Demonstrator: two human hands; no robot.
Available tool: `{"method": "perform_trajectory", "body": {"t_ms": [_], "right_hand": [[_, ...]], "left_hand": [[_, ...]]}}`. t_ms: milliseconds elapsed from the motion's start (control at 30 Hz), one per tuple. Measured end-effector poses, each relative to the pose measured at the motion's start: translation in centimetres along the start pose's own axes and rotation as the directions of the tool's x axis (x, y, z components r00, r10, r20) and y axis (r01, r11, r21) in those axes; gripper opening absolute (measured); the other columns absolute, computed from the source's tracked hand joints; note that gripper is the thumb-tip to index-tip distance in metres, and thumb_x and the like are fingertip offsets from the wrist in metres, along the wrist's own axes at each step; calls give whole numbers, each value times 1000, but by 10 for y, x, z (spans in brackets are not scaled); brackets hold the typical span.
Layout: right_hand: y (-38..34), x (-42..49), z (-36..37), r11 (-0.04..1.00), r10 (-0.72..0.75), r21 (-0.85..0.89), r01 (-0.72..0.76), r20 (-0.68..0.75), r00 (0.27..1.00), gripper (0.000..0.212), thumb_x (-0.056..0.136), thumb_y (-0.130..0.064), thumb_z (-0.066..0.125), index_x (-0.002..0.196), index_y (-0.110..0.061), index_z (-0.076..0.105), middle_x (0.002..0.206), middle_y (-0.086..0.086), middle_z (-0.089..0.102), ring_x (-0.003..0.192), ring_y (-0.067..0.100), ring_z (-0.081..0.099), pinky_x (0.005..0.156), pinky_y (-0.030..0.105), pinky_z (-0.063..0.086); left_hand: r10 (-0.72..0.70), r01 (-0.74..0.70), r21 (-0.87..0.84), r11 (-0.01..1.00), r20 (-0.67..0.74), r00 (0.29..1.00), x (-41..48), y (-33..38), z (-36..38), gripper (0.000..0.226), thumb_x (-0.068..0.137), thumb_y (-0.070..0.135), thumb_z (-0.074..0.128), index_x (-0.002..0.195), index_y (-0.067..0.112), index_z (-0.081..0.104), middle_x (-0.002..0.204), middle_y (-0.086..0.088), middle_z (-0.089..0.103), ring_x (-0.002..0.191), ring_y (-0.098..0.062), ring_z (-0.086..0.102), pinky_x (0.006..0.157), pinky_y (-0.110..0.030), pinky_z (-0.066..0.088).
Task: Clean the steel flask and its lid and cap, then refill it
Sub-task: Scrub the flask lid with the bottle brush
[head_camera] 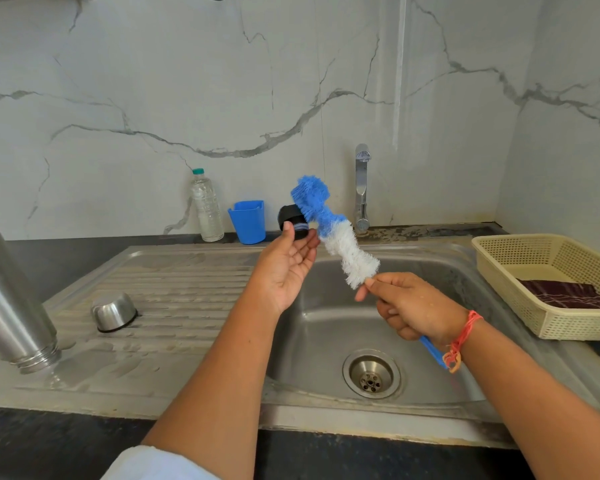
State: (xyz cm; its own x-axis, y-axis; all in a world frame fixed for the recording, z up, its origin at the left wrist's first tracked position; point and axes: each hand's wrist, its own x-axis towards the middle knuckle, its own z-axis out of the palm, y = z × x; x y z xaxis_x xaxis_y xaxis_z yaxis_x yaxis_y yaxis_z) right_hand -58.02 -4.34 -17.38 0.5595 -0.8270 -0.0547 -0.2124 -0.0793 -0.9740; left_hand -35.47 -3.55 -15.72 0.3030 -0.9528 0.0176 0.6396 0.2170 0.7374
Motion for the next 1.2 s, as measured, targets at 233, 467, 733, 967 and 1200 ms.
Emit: {"method": "perform_trajectory", "body": {"t_ms": [233, 467, 733, 967, 1200], "right_hand": [[-1, -8, 0, 1000, 20, 16, -22, 99, 995, 35, 106, -35, 47, 106, -7, 69, 59, -4, 30, 46, 9, 18, 39, 17, 16], [-3, -8, -5, 996, 23, 79, -29, 75, 997, 35, 106, -34, 46, 107, -7, 68, 58, -5, 29, 46, 8, 17, 39, 16, 14], [0, -3, 0, 1000, 26, -10, -26, 34, 999, 36, 106, -35, 46, 103, -9, 70, 57, -5, 33, 45, 9, 20, 39, 17, 17], [1, -5, 2, 998, 59, -26, -57, 87, 994, 35, 106, -35, 47, 102, -11, 71, 56, -6, 33, 46, 9, 20, 38, 17, 18], [-1, -3, 1, 999, 33, 37, -34, 41, 999, 35, 107, -34, 45, 105, -8, 69, 56, -6, 32, 45, 8, 19, 39, 17, 16]], "left_hand": [[37, -38, -60, 998, -21, 999, 3, 8, -4, 32, 105, 30, 58, 126, 6, 63, 111, -16, 75, 105, -21, 72, 86, -28, 58], [-3, 6, -87, 996, 31, 1000, 0, 6, 0, 35, 105, 26, 58, 128, 0, 59, 104, -18, 75, 95, -21, 76, 84, -30, 62], [155, -153, 29, 988, -88, 984, 7, 2, -9, 27, 97, 11, 68, 119, 1, 57, 126, -25, 67, 112, -28, 73, 97, -36, 59], [219, -216, 40, 976, -154, 963, 9, 0, -9, 29, 97, 15, 70, 117, 3, 54, 125, -20, 69, 110, -25, 73, 94, -33, 61], [178, -169, 135, 976, -63, 982, 4, -5, -1, 23, 94, 7, 72, 110, 3, 56, 120, -20, 70, 103, -23, 76, 93, -31, 61]]}}
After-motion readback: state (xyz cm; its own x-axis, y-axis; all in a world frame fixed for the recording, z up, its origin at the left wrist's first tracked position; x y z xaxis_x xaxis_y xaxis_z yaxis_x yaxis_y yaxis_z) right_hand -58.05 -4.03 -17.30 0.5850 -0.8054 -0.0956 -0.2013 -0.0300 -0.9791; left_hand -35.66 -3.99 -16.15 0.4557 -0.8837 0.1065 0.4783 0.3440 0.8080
